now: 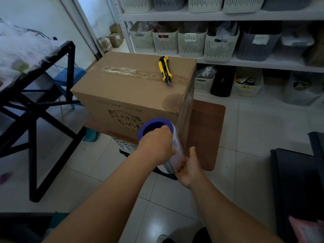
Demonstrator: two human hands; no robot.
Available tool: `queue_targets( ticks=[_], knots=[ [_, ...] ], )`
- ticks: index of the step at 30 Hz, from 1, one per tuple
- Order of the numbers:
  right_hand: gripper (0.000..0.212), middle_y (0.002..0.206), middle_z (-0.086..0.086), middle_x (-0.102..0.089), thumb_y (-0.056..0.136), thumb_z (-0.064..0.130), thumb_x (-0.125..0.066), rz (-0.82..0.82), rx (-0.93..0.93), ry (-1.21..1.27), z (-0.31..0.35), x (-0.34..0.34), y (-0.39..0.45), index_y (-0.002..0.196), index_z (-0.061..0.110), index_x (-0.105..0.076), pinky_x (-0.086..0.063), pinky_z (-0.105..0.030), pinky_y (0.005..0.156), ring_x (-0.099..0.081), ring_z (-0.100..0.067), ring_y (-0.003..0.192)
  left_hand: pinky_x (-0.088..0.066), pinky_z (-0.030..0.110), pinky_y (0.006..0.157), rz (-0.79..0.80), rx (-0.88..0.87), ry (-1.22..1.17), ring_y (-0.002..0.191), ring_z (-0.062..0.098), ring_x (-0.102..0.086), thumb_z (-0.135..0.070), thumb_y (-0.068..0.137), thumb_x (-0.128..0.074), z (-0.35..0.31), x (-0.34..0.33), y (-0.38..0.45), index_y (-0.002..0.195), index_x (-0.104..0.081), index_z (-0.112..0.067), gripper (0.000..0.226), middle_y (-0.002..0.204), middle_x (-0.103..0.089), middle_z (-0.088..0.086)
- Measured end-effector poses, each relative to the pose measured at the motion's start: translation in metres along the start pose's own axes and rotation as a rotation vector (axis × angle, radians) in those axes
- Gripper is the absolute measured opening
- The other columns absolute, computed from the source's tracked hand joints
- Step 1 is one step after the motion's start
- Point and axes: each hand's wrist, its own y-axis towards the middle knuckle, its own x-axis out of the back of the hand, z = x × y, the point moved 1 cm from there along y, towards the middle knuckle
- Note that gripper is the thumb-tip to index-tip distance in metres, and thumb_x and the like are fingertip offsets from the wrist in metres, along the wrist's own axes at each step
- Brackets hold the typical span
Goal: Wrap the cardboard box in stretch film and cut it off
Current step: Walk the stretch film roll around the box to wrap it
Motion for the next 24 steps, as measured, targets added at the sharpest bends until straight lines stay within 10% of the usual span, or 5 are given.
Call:
queue_targets(
  ticks=[16,24],
  knots=[
    [0.081,0.125,-0.015,-0.064,0.092,0.07,-0.025,-0.022,0.028,0.047,-0.019,-0.02,0.01,0.134,0.008,-0.055,-0.052,-0.028,0.065,-0.064,-0.021,0.1,-0.047,0.031,0.063,0.016,-0.064,-0.005,0.068,0.019,-0.055,-0.032,0.089,-0.063,0.031,0.005,0.005,0.108,-0.046,-0.007,0.036,0.07,-0.051,0.001],
    [0.08,0.132,-0.015,-0.059,0.094,0.068,-0.021,-0.035,0.043,0.078,-0.034,-0.046,0.005,0.136,0.007,-0.053,-0.045,-0.034,0.095,-0.055,-0.026,0.122,-0.048,0.03,0.064,0.057,-0.15,0.03,0.067,0.019,-0.056,-0.031,0.088,-0.064,0.053,0.015,0.006,0.101,-0.049,-0.008,0.03,0.071,-0.054,0.002]
  ],
)
